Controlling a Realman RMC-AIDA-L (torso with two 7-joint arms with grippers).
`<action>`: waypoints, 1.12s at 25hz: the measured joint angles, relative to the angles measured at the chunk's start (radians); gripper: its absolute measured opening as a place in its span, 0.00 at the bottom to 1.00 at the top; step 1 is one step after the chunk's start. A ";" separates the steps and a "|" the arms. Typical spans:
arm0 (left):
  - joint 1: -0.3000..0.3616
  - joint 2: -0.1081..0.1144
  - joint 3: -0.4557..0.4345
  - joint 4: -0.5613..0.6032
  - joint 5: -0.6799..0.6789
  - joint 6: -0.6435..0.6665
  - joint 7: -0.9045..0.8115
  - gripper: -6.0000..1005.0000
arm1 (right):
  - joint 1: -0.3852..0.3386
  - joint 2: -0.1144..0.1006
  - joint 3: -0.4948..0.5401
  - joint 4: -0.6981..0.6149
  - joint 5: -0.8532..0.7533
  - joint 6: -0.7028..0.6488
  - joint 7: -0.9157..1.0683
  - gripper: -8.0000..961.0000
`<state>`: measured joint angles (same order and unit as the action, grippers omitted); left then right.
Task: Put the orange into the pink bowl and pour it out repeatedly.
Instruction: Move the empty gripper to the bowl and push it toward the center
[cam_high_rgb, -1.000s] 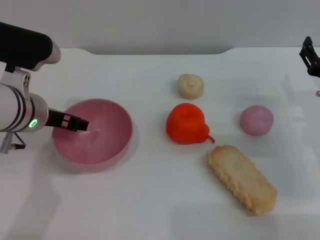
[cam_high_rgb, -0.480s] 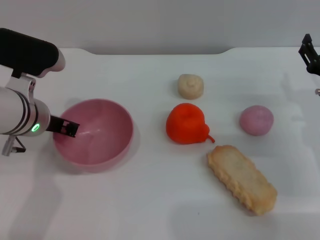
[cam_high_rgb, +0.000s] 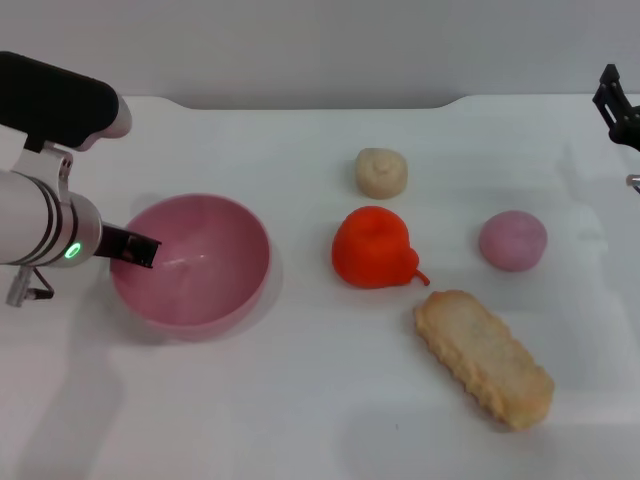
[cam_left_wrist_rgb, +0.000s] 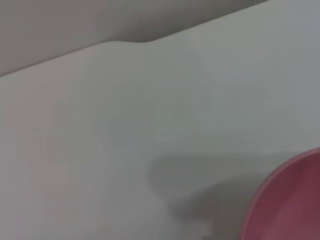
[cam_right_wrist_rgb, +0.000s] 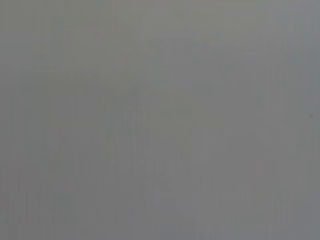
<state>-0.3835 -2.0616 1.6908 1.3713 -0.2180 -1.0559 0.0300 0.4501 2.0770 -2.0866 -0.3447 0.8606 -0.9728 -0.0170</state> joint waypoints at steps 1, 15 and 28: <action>0.000 0.000 0.000 0.000 -0.001 0.003 0.001 0.14 | 0.000 0.000 -0.001 0.000 0.000 0.000 0.000 0.83; -0.030 0.006 -0.097 0.129 0.003 -0.052 0.056 0.08 | -0.077 -0.013 0.068 -0.232 -0.094 0.138 -0.005 0.83; -0.052 0.006 -0.165 0.231 0.044 -0.115 0.078 0.05 | -0.211 -0.006 0.352 -0.818 -0.417 0.926 -0.010 0.83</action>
<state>-0.4350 -2.0555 1.5255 1.6028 -0.1742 -1.1705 0.1083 0.2387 2.0708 -1.7350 -1.1629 0.4437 -0.0466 -0.0268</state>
